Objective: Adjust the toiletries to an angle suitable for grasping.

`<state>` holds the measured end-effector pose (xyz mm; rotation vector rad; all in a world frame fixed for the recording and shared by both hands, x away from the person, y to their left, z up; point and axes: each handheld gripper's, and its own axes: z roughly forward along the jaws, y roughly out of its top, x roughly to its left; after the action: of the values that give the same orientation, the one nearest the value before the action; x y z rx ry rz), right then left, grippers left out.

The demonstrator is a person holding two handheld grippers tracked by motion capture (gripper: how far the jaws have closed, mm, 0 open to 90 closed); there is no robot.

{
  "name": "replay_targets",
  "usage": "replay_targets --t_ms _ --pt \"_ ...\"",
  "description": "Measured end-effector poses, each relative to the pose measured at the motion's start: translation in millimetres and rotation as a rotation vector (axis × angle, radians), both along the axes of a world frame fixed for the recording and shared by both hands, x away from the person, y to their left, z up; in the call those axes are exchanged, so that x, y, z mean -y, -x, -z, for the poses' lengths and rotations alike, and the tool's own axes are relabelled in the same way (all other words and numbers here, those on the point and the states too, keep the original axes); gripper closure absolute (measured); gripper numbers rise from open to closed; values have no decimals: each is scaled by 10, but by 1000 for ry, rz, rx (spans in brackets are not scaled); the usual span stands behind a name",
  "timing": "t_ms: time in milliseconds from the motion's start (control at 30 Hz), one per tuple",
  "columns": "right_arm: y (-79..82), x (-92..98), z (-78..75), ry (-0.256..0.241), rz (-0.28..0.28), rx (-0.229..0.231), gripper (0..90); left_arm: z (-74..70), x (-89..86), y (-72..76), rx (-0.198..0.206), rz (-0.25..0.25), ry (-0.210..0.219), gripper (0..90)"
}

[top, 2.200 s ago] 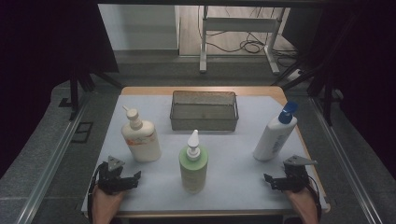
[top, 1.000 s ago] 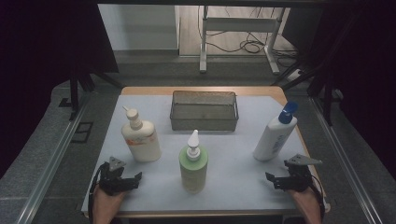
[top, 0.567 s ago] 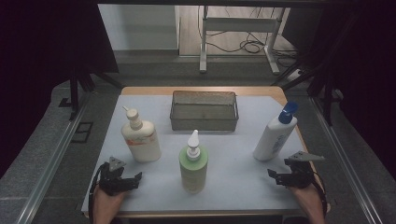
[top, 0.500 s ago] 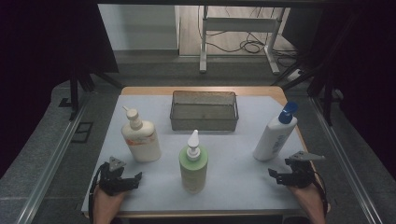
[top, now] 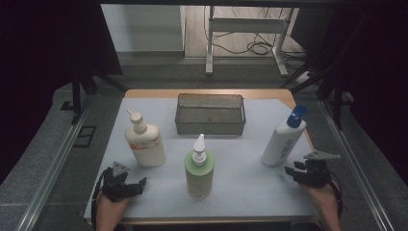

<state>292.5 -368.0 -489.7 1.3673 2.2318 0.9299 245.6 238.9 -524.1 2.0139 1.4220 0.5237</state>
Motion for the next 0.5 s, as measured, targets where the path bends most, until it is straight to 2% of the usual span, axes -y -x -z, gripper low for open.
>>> replay_targets --t_ms 33,100,133,300,333,500 --pt "-21 28 1 -2 -4 4 609 0 0 0 0 0 0 107" --pt "-29 37 1 0 -3 5 630 0 0 0 0 -1 0 107" --pt "-55 58 -3 -3 1 3 686 0 1 0 0 -1 0 107" --pt "-112 83 -17 6 14 -4 774 0 1 1 0 -1 0 107" --pt "-155 103 -23 12 23 -1 819 1 1 1 0 -1 0 107" --pt "-252 156 -30 10 51 -6 889 1 0 0 1 0 -1 107"
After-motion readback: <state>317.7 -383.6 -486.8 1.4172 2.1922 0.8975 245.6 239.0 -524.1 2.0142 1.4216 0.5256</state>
